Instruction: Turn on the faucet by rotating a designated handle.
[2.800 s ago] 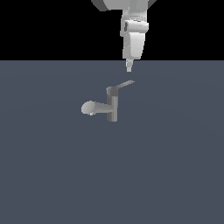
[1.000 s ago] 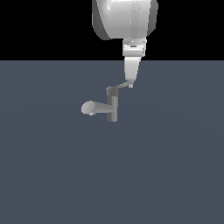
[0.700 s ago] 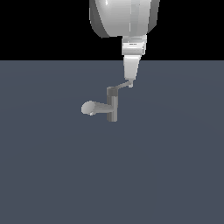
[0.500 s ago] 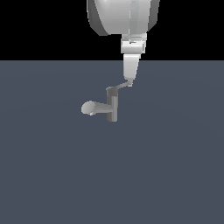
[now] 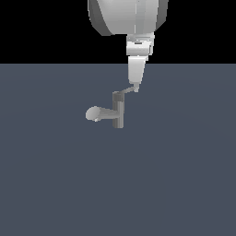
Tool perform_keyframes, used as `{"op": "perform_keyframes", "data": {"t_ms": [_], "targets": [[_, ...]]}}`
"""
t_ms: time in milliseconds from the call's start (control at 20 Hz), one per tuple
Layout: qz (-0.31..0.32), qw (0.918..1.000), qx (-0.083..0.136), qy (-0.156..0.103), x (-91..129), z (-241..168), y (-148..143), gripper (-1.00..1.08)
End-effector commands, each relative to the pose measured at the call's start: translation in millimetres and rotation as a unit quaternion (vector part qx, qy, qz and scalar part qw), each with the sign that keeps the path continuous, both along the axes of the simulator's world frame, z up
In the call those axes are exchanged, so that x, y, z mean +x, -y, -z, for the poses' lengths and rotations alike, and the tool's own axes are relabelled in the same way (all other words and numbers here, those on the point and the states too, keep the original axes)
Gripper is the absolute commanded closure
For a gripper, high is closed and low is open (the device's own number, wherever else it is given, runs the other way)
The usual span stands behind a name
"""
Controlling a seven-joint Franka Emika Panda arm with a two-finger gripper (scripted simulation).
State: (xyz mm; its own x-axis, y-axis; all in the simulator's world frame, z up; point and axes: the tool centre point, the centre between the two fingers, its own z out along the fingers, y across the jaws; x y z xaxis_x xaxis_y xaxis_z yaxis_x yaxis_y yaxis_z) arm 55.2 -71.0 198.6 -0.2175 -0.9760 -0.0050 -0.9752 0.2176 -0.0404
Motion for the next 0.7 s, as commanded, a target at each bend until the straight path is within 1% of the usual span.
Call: {"op": "perform_keyframes", "data": {"t_ms": [0,650], "targets": [[-0.006,0.9999,0.002,-0.01,-10.4,8.3,-15.2,1.08],[-0.002,0.9998,0.002,-0.02,-47.7,16.5,-46.6,1.08]]}}
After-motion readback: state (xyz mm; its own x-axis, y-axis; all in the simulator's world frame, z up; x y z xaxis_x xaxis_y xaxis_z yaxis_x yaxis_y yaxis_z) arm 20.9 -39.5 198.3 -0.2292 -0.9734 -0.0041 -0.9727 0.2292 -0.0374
